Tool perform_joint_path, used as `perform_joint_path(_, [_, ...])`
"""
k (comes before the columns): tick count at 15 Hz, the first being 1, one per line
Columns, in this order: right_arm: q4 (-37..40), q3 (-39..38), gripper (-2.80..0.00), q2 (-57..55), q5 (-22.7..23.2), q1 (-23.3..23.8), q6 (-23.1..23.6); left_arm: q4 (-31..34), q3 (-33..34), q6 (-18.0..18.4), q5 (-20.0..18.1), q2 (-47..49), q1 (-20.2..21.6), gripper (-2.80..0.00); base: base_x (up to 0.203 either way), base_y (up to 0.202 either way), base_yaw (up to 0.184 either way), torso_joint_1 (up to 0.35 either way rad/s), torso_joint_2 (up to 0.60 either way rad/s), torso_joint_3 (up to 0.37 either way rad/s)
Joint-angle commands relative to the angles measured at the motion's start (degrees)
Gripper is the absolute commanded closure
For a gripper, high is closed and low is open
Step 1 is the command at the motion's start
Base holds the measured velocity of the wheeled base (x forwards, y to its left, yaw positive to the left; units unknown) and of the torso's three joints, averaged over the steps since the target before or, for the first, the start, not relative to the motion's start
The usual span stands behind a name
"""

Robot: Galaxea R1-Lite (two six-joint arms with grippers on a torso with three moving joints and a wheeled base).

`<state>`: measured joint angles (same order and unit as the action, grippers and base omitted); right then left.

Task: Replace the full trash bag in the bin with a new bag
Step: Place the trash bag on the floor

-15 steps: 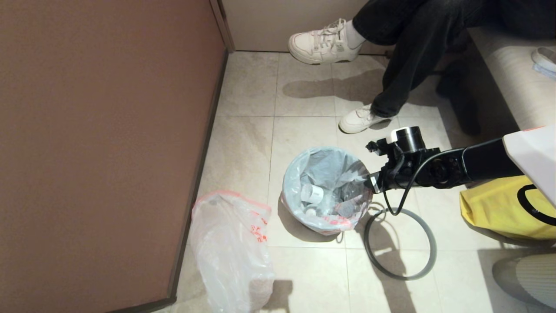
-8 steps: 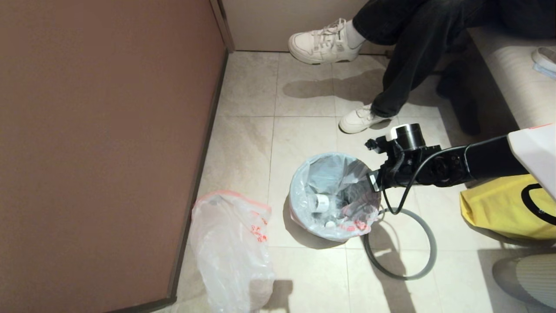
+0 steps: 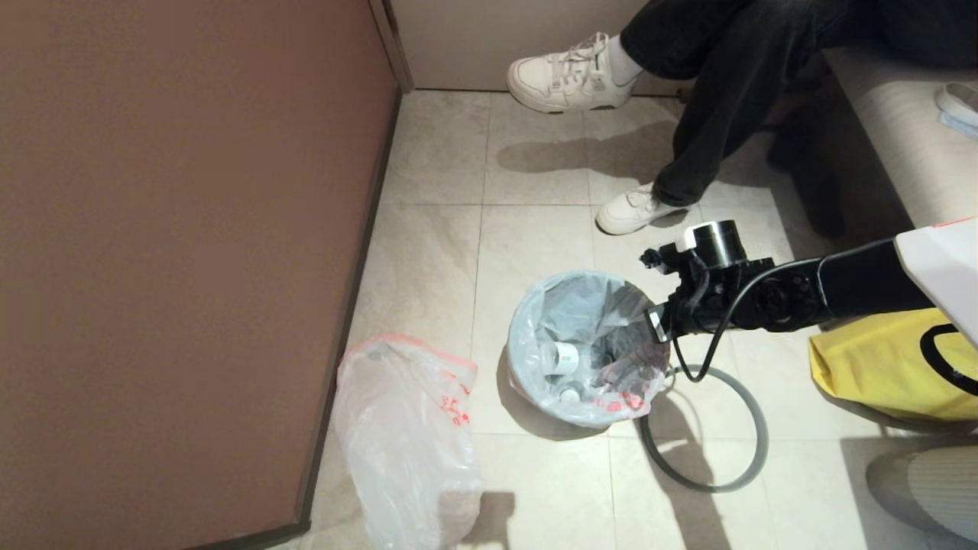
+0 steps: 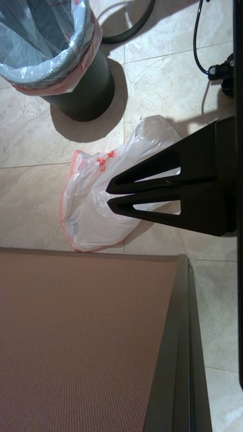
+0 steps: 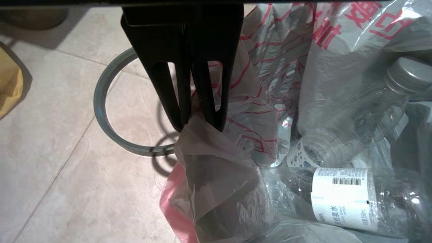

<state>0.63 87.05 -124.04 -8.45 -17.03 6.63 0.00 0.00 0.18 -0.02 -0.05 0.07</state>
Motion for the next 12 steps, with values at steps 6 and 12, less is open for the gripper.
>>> perform_joint_path(6, [6.66, -3.56, -2.80, 3.45, -0.08, -0.11, -0.13, 0.00, 0.00, 0.00, -0.06, 0.05, 0.01, 0.00, 0.000, 0.000, 0.000, 0.000, 0.00, 0.000])
perform_joint_path(12, [6.06, -4.09, -2.80, 3.10, -0.16, -0.20, -0.13, 0.00, 0.00, 0.00, -0.05, 0.05, 0.01, 0.00, 0.000, 0.000, 0.000, 0.000, 0.00, 0.000])
